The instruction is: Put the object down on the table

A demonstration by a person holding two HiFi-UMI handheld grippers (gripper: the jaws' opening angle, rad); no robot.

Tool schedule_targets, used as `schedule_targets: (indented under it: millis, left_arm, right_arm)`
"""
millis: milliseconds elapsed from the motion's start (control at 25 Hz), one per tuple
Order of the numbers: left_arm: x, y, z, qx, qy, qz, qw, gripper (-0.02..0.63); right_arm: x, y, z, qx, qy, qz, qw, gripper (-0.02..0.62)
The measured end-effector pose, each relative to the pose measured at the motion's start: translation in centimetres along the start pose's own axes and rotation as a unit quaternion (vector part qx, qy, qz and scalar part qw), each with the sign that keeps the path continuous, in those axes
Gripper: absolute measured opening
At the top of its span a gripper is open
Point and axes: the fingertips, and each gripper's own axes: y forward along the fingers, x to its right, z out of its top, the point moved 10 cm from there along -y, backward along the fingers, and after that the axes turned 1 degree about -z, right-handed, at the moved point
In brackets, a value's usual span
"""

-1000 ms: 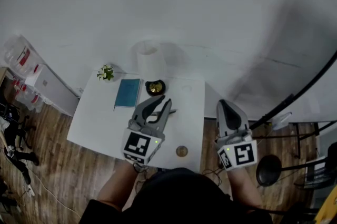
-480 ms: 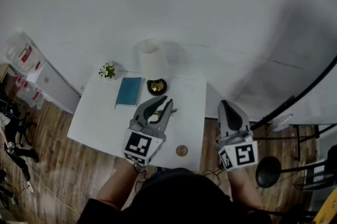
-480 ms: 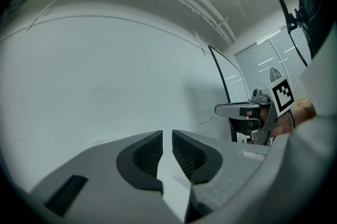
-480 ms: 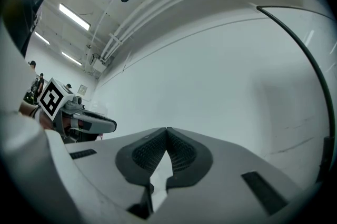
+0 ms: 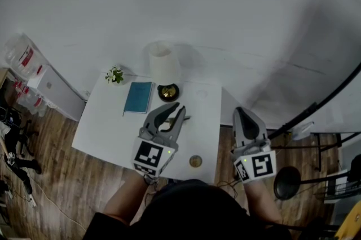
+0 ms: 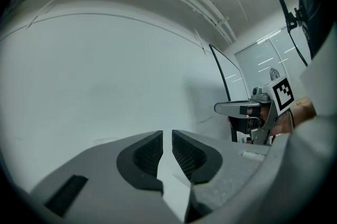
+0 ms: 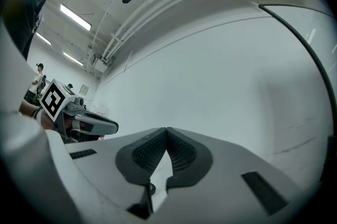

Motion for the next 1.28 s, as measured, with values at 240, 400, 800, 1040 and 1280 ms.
schedule_targets:
  millis: [240,400,800,1040,1280]
  left_arm:
    - [-0.5,-0.1,-0.5,0.005,0.013,0.003,0.9999,0.054]
    - [-1.2,-0.2,-1.0,-0.001,0.001,0.003,1.0000,0.054]
    - [-2.6,0.0,-1.7,0.002,0.003,-0.006,1.0000,0.052]
    - [-4.1,0.6,-2.5,0.005,0.011,-0.013,0.9998,0.052]
    - [-6.1,1.1,-3.0,0.008,0.017,-0.019,0.9996,0.052]
  right_arm:
    - [-0.3,0.2,-0.2,-0.003,-0.003,-0.005,1.000,0.005]
    - [-0.6,0.5,-0.3,-0.007,-0.004,-0.008,1.000,0.005]
    - [-1.4,1.0,-0.6,-0.009,-0.007,-0.020,1.000,0.003]
    - [-1.9,1.9,-0.9,-0.013,-0.009,-0.031,0.999,0.003]
    - [-2.7,3.5,-1.3,-0.014,-0.011,-0.039,0.999,0.003]
